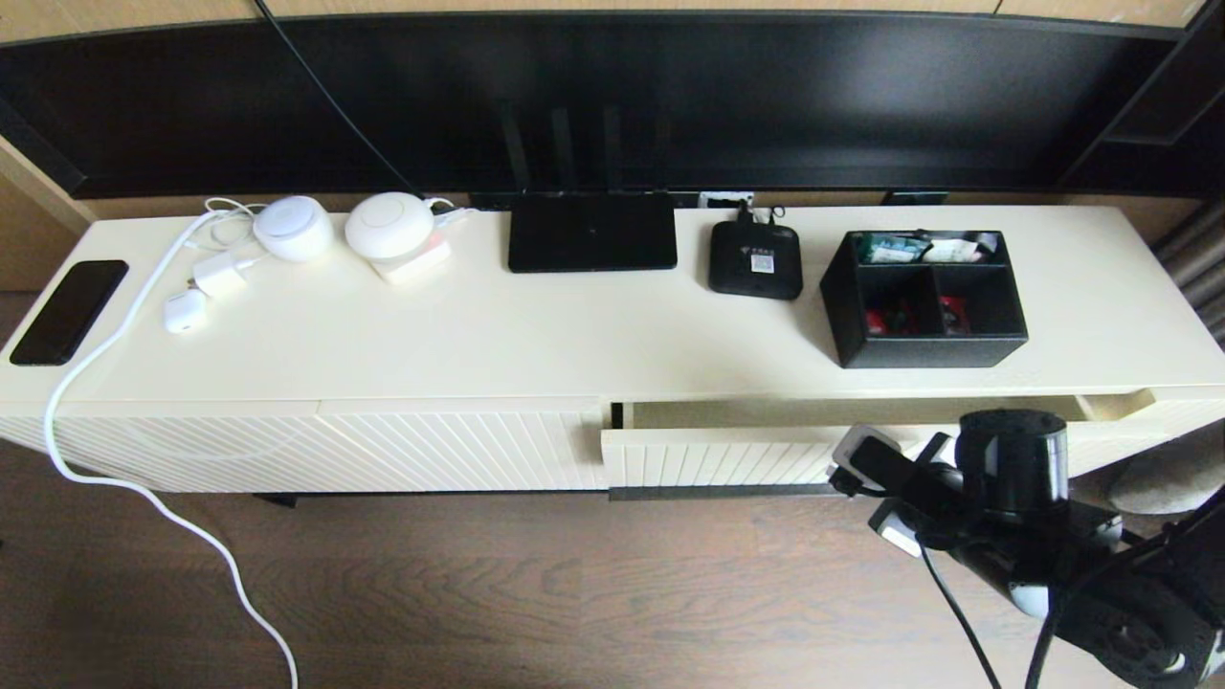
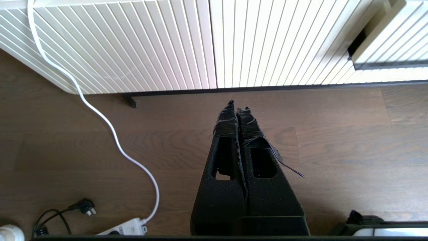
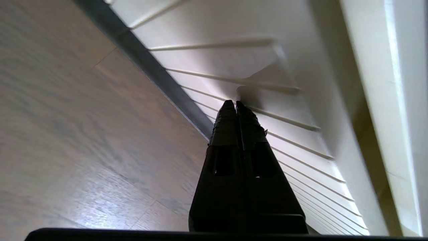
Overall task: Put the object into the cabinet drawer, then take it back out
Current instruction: Close the drawer
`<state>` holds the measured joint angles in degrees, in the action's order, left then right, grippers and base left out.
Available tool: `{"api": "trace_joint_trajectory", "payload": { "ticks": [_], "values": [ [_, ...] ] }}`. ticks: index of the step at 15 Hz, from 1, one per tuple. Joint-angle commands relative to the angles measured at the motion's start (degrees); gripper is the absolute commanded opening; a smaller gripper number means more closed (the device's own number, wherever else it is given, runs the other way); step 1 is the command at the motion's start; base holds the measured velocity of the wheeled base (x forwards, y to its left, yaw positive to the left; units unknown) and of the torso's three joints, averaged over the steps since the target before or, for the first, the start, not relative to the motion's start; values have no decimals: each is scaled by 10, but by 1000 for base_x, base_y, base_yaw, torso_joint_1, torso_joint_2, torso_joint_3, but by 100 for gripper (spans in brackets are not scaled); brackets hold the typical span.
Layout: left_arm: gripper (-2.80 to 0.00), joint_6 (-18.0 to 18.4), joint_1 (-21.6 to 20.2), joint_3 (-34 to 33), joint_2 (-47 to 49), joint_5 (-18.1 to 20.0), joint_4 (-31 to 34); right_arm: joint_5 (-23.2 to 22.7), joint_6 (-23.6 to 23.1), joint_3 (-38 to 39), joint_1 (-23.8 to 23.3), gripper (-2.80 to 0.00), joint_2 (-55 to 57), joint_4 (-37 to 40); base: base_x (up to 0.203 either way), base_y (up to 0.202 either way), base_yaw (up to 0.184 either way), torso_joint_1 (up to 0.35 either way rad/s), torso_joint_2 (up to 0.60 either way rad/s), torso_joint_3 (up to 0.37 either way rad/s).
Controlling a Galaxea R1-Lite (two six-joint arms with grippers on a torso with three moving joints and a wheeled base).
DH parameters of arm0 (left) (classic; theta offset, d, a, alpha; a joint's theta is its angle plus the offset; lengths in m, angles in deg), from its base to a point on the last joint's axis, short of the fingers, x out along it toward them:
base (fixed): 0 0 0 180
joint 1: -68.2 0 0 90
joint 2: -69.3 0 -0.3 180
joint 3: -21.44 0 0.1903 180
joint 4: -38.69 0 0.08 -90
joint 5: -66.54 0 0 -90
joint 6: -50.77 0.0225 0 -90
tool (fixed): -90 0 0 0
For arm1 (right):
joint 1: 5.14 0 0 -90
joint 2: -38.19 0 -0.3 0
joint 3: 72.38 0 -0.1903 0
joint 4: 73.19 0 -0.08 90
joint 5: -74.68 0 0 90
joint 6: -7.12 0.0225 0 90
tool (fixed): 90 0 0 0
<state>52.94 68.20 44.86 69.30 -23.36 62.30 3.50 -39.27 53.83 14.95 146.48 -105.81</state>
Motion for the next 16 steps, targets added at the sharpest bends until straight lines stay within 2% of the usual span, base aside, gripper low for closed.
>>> {"api": "trace_joint_trajectory", "payload": {
  "ticks": [1, 8, 11, 16],
  "values": [
    [-280, 0, 0, 0, 0, 0, 0, -3, -3, -9, -1, -280, 17, 1, 0, 0, 0, 0, 0, 0],
    [-280, 0, 0, 0, 0, 0, 0, -31, -2, -57, -1, -280, 57, -9, 0, 0, 0, 0, 0, 0],
    [-280, 0, 0, 0, 0, 0, 0, -47, -3, -66, -2, -280, 76, -35, 0, 0, 0, 0, 0, 0],
    [-280, 0, 0, 0, 0, 0, 0, -50, -3, -89, -6, -280, 90, -41, 0, 0, 0, 0, 0, 0]
  ]
}}
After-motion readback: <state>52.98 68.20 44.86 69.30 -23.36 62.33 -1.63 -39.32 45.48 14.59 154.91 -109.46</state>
